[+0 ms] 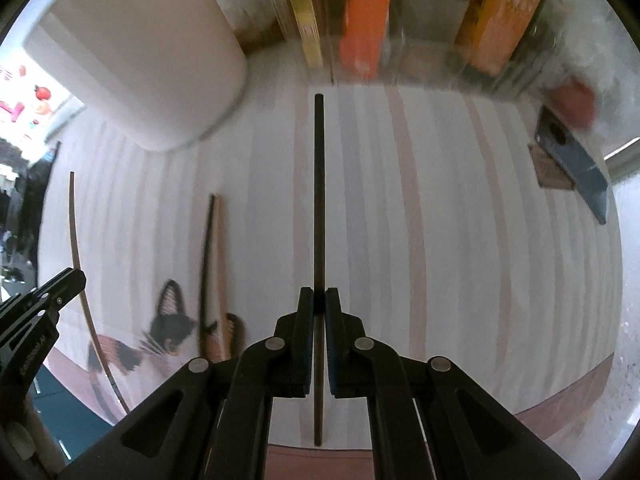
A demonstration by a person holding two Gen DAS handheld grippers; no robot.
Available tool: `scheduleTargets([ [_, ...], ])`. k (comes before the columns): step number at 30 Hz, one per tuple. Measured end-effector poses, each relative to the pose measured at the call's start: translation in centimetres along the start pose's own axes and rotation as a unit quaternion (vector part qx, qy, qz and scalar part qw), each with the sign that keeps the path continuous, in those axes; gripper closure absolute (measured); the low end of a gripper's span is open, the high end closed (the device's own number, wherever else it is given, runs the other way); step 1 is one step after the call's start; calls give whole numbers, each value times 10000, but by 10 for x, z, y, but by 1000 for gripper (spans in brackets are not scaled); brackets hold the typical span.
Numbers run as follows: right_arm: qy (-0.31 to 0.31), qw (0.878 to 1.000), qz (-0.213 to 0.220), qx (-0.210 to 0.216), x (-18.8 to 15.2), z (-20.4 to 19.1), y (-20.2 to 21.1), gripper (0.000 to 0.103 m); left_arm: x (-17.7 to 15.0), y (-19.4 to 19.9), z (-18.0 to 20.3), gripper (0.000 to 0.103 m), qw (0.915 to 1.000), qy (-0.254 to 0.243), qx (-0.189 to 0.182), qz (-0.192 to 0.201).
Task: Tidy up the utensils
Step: 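Lift both chopsticks, carry them over the cream holder and lower them in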
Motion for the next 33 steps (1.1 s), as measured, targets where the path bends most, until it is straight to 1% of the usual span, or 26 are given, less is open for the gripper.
scheduleTargets([
  [4, 48, 9991, 414, 123, 12, -5, 30, 98, 20, 30, -2, 99, 9991, 60, -83, 410],
  [5, 85, 9983, 551, 159, 18, -5, 39, 98, 29, 35, 0, 99, 9986, 66, -96, 513],
  [10, 223, 9919, 1211, 320, 46, -19, 84, 98, 61, 75, -9, 99, 9936, 164, -169, 1108],
  [13, 239, 9870, 1526, 441, 66, -27, 109, 98, 87, 107, -13, 99, 9877, 276, -268, 1517],
  [14, 239, 9846, 1657, 503, 74, -32, 120, 98, 99, 111, -20, 99, 9857, 304, -304, 1629],
  [19, 318, 9719, 2223, 713, 111, -49, 171, 98, 151, 159, -31, 99, 9717, 496, -568, 2237],
  [23, 380, 9599, 2612, 942, 149, -60, 225, 98, 195, 183, -33, 99, 9597, 643, -790, 2618],
  [25, 399, 9537, 2765, 1112, 171, -67, 250, 98, 213, 189, -32, 99, 9540, 701, -828, 2796],
  [28, 439, 9468, 2933, 1250, 199, -77, 274, 98, 242, 191, -34, 99, 9445, 831, -847, 3062],
  [30, 474, 9431, 3051, 1230, 216, -85, 282, 98, 259, 185, -35, 99, 9389, 923, -872, 3198],
  [32, 490, 9414, 3103, 1225, 227, -94, 282, 98, 274, 172, -35, 99, 9356, 954, -846, 3292],
  [33, 489, 9412, 3113, 1218, 231, -97, 282, 98, 279, 165, -34, 99, 9353, 960, -859, 3297],
])
Point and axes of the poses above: each gripper's, at about its wrist camera, not at the fingertips, and y roughly against the way its jaws point, z to its right, x to its top, the point moved 7 cm from there along -y, roughly the way its jaws point, and after that the axes turned 8 degrees about z, right-handed, at the moved point
